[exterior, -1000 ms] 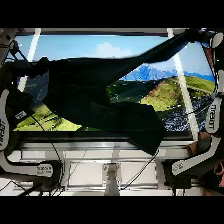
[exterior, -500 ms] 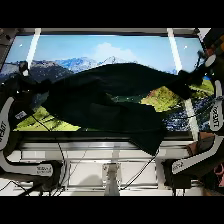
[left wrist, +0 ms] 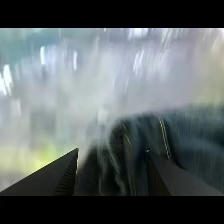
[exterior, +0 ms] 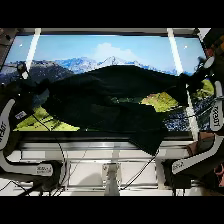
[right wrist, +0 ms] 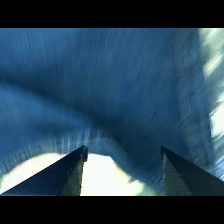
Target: Fold the clothes and pants, and hang the long-sleeved shirts on hangers.
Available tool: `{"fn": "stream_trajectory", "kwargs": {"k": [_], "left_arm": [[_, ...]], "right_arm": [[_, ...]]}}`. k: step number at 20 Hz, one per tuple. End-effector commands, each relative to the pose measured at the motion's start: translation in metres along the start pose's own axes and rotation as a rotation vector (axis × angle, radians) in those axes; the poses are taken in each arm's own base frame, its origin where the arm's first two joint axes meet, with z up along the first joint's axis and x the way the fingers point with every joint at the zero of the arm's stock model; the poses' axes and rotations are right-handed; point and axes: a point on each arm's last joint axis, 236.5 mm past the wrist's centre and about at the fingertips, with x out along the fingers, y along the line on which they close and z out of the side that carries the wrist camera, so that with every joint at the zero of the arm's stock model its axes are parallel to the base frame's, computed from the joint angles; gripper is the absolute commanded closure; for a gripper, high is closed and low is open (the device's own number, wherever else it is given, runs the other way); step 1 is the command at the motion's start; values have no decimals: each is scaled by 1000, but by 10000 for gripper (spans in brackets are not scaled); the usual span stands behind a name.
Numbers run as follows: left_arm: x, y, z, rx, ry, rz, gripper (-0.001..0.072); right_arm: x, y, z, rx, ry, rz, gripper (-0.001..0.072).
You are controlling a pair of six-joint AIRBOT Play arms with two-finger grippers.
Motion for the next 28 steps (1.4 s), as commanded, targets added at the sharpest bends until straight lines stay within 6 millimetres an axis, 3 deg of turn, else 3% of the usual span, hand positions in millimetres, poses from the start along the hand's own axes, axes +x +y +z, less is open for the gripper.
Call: {"fn": "stream_trajectory", "kwargs": {"k": [1,3,5,7,9,12,14,17,20,23,26,27,28], "left_arm": [[-22,-15,70,-32,-182,-41,227],[-37,-33,86,-81,-180,-96,228],[-48,-54,86,-98,-128,-161,230],[-55,-69,70,-42,-36,-210,231],[-59,-79,41,-12,91,-250,231],[-64,-84,15,11,200,-274,230],[-66,-91,13,1,208,-295,230],[-68,-107,8,2,217,-328,231],[-67,-122,5,25,209,-343,231],[-66,-137,10,42,167,-357,231],[-66,-145,7,57,166,-363,231],[-66,-145,7,58,166,-364,231],[-66,-145,7,58,166,-364,231]], "right_arm": [[-45,-24,59,136,-197,-9,239],[-43,-28,55,203,-143,101,273],[-26,-22,26,224,34,293,280],[-15,-17,-7,269,234,501,279],[1,-27,-23,295,332,571,277],[35,-52,-16,300,282,498,276],[52,-64,-4,315,226,449,275],[70,-70,-11,322,255,429,275],[81,-57,-29,300,336,438,276],[87,-38,-32,265,354,438,281],[88,-22,-33,232,360,439,338],[89,-19,-32,228,356,440,362],[89,-19,-31,228,348,439,507]]}}
